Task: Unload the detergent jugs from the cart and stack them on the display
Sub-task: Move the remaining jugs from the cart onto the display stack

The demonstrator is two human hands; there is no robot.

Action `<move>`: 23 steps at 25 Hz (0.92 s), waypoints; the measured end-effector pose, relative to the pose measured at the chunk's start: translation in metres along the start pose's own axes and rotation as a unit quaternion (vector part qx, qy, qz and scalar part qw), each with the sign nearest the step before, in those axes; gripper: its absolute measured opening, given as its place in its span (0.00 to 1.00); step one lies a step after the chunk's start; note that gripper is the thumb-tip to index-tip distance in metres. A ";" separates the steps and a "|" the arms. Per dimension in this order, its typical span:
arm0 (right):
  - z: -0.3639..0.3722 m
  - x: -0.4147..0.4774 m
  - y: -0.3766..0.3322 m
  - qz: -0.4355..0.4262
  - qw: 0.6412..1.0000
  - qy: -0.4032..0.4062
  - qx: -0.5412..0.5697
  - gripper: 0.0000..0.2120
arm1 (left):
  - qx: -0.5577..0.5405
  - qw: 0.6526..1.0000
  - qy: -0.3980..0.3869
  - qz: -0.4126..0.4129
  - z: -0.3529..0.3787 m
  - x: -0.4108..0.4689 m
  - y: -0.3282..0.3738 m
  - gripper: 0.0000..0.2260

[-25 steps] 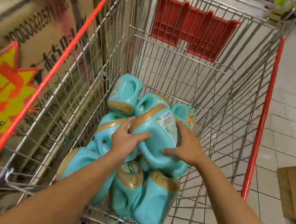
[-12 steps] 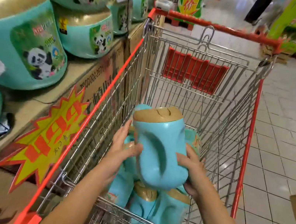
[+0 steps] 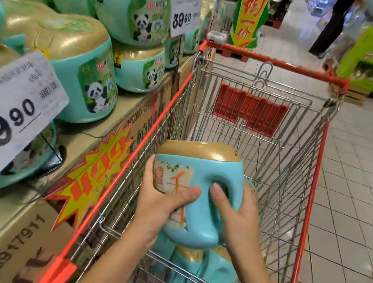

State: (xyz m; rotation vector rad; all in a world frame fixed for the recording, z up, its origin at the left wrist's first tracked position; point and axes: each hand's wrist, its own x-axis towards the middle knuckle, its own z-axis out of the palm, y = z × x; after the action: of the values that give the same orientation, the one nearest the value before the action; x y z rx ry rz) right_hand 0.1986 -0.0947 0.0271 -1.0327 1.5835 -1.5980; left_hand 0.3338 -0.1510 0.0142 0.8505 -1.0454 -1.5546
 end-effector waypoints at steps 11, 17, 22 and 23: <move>0.015 -0.040 -0.035 -0.045 0.986 -0.103 0.123 0.05 | 0.048 0.988 0.119 0.081 -0.061 -0.086 0.057 0.44; 0.037 -0.064 -0.082 0.027 0.912 -0.314 0.264 0.18 | -0.010 0.977 0.175 0.118 -0.062 -0.176 0.102 0.41; 0.086 -0.110 -0.145 0.013 0.841 -0.441 0.313 0.26 | 0.022 0.929 0.301 0.215 -0.059 -0.256 0.166 0.42; 0.096 -0.123 -0.158 -0.004 0.829 -0.465 0.310 0.27 | 0.037 0.918 0.320 0.230 -0.061 -0.272 0.179 0.42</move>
State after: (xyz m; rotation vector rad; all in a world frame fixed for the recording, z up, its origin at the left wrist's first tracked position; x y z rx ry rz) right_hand 0.3534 -0.0247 0.1695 -1.1538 0.3568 -1.1510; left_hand 0.5124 0.0866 0.1605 0.9862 -0.7425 -0.7572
